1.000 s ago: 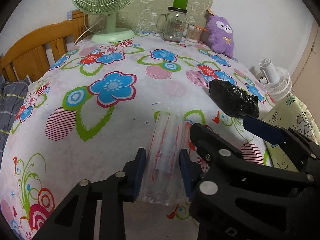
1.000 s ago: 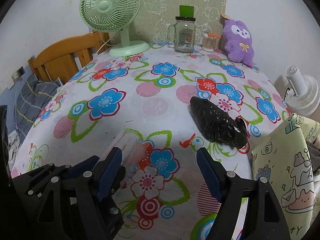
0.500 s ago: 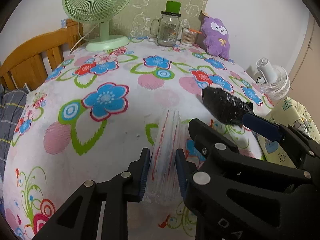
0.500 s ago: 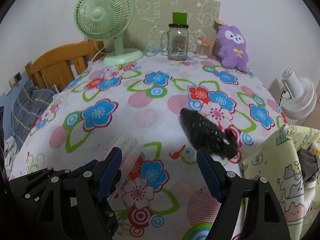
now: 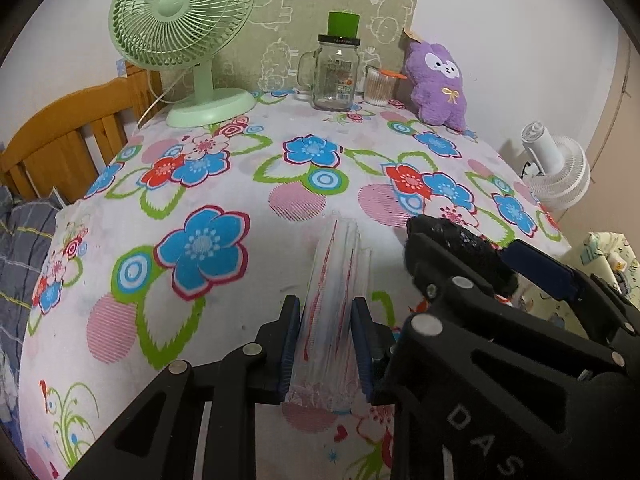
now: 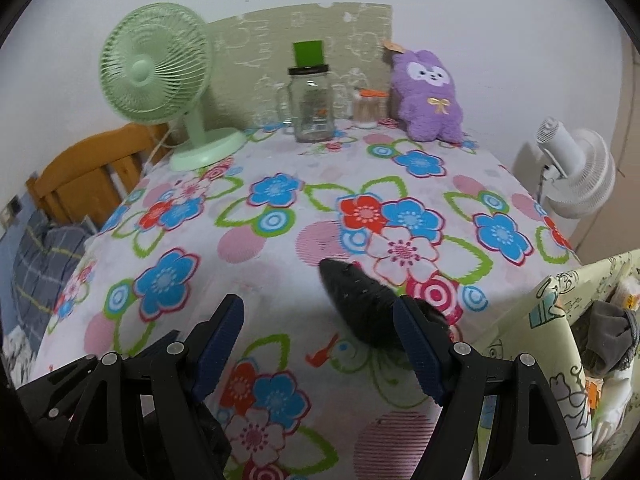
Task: Organize soft objects
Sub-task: 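Grasp the black plastic-wrapped bundle with the right tool and lift it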
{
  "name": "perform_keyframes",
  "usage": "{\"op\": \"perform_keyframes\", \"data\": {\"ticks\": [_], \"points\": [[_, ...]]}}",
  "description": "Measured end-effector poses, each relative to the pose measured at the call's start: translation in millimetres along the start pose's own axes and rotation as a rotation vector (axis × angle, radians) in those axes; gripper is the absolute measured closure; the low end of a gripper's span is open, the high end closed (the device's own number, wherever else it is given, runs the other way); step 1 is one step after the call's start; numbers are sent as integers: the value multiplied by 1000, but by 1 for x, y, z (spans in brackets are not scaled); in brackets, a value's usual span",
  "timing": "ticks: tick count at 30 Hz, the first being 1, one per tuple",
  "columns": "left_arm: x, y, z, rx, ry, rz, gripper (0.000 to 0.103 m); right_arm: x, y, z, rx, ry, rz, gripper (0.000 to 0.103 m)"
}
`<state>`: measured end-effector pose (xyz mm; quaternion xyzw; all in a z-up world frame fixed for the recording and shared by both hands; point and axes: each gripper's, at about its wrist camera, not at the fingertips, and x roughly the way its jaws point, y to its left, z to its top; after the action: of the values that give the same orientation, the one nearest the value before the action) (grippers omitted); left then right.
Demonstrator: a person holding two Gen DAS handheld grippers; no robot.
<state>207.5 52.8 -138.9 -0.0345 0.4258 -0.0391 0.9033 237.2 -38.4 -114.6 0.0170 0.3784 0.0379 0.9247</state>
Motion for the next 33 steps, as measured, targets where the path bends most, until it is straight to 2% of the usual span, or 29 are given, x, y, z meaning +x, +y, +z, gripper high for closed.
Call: {"op": "perform_keyframes", "data": {"ticks": [10,13,14,15,16,17,19,24,27,33], "points": [[20,-3,3,13,24,19,78,22,-5,1,1,26,-88,23],[25,-2,3,18,30,26,78,30,-4,0,-16,58,-101,23],[25,-3,2,21,28,30,78,35,-4,-1,-11,88,-81,29],[26,-4,2,25,29,32,78,39,-6,-2,-4,115,-61,45],[26,-4,2,29,28,34,77,45,-8,-3,14,149,-35,52],[27,-4,1,29,30,32,77,50,-11,-5,46,183,0,55],[26,-4,1,31,30,29,78,54,-18,-8,106,199,32,55],[24,-1,2,18,28,16,78,42,-10,-7,56,132,9,55],[23,1,4,14,30,11,78,39,-6,-4,38,123,12,55],[15,4,12,32,15,7,78,32,-5,2,90,114,27,54]]}}
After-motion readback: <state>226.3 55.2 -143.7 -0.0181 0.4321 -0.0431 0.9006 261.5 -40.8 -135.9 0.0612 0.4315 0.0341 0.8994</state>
